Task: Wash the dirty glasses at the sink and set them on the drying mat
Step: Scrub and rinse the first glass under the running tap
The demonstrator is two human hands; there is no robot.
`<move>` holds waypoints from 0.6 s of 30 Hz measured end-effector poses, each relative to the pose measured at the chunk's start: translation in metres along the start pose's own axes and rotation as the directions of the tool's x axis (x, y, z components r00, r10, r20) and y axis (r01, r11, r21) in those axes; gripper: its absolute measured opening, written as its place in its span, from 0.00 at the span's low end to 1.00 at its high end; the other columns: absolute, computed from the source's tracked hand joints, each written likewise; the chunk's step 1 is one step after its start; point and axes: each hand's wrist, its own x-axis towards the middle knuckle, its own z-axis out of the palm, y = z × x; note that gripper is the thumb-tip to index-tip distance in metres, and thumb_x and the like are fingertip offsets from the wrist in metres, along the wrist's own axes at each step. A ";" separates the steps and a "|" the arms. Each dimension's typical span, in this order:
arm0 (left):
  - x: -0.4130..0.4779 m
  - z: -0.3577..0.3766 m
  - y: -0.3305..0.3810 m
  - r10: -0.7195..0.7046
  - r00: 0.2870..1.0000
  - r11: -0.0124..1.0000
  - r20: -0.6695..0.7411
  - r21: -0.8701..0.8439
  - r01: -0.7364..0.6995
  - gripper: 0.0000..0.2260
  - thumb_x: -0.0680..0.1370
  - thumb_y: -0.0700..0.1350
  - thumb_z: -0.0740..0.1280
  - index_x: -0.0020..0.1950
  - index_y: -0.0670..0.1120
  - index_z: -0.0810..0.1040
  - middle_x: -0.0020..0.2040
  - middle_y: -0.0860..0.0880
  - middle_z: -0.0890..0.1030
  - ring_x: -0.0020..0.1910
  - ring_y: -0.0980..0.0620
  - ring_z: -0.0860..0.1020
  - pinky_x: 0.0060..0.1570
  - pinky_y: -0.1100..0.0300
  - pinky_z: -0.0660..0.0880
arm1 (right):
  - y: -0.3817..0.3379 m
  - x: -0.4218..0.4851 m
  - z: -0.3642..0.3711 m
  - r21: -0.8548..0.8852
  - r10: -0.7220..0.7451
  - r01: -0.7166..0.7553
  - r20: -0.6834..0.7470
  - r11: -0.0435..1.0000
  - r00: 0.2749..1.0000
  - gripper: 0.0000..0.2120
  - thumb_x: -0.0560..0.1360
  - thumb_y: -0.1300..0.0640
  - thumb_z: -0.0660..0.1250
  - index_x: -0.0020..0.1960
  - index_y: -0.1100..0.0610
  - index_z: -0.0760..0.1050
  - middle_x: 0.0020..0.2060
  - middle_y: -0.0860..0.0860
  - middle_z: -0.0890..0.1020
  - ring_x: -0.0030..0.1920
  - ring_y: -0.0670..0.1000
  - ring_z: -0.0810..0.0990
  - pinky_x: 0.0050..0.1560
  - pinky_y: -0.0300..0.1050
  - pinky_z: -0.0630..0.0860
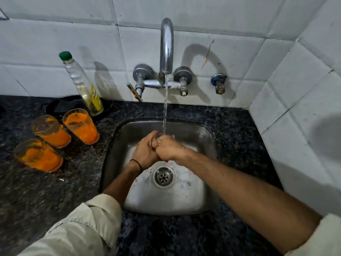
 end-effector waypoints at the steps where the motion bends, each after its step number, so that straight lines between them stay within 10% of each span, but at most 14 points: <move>1: 0.000 0.000 0.000 -0.001 0.999 1.000 -0.039 0.019 0.001 0.11 0.65 0.43 0.72 0.46 0.48 0.77 0.41 0.50 0.82 0.40 0.61 0.78 0.39 0.61 0.76 | -0.005 -0.003 0.008 0.189 0.066 -0.053 -0.061 0.980 0.996 0.10 0.78 0.65 0.60 0.52 0.59 0.80 0.51 0.57 0.82 0.53 0.58 0.81 0.48 0.47 0.77; 3: -0.001 -0.004 -0.005 -0.001 0.998 1.000 -0.068 0.021 0.003 0.12 0.66 0.43 0.69 0.48 0.45 0.77 0.43 0.49 0.83 0.43 0.54 0.80 0.43 0.56 0.76 | -0.001 -0.015 0.015 0.193 -0.041 0.068 -0.143 0.979 0.989 0.12 0.76 0.67 0.61 0.51 0.60 0.82 0.49 0.56 0.84 0.53 0.56 0.81 0.53 0.48 0.78; 6: -0.002 -0.012 -0.010 -0.069 0.997 0.994 0.045 -0.085 0.073 0.19 0.60 0.35 0.74 0.49 0.44 0.77 0.44 0.46 0.83 0.41 0.55 0.78 0.43 0.50 0.77 | 0.027 -0.016 -0.009 -0.517 -0.489 0.464 0.098 0.719 0.867 0.14 0.71 0.68 0.65 0.52 0.54 0.82 0.51 0.53 0.83 0.56 0.54 0.79 0.70 0.56 0.66; 9: -0.002 -0.003 -0.005 -0.092 0.991 0.993 0.100 -0.063 0.098 0.22 0.61 0.34 0.76 0.48 0.52 0.77 0.43 0.55 0.82 0.44 0.60 0.79 0.41 0.67 0.76 | 0.026 -0.010 -0.026 -0.605 -0.402 0.514 0.323 0.608 0.857 0.13 0.72 0.65 0.65 0.53 0.54 0.78 0.52 0.52 0.81 0.59 0.52 0.77 0.76 0.61 0.51; 13: -0.003 0.008 -0.001 -0.042 0.999 0.997 -0.019 -0.065 0.040 0.20 0.60 0.49 0.72 0.51 0.48 0.78 0.46 0.49 0.84 0.45 0.54 0.81 0.44 0.56 0.81 | -0.001 -0.011 -0.021 0.066 -0.030 0.018 0.192 0.998 0.981 0.08 0.75 0.69 0.64 0.52 0.62 0.77 0.49 0.59 0.79 0.50 0.56 0.78 0.52 0.44 0.77; 15: -0.003 0.013 -0.001 -0.067 0.989 0.994 -0.135 0.077 0.078 0.18 0.58 0.51 0.70 0.46 0.51 0.76 0.42 0.53 0.82 0.43 0.54 0.80 0.41 0.48 0.79 | -0.009 -0.006 -0.019 0.581 0.177 -0.243 0.169 0.777 0.970 0.08 0.68 0.70 0.65 0.37 0.58 0.75 0.36 0.55 0.77 0.38 0.51 0.77 0.37 0.41 0.75; 18: -0.002 0.029 0.000 -0.101 0.960 0.936 -0.262 0.303 0.181 0.12 0.70 0.49 0.67 0.52 0.50 0.77 0.49 0.51 0.81 0.52 0.47 0.78 0.52 0.47 0.74 | -0.022 0.008 -0.001 0.773 0.436 -0.299 0.032 0.559 0.899 0.05 0.64 0.61 0.63 0.34 0.58 0.78 0.35 0.53 0.80 0.41 0.54 0.79 0.44 0.45 0.76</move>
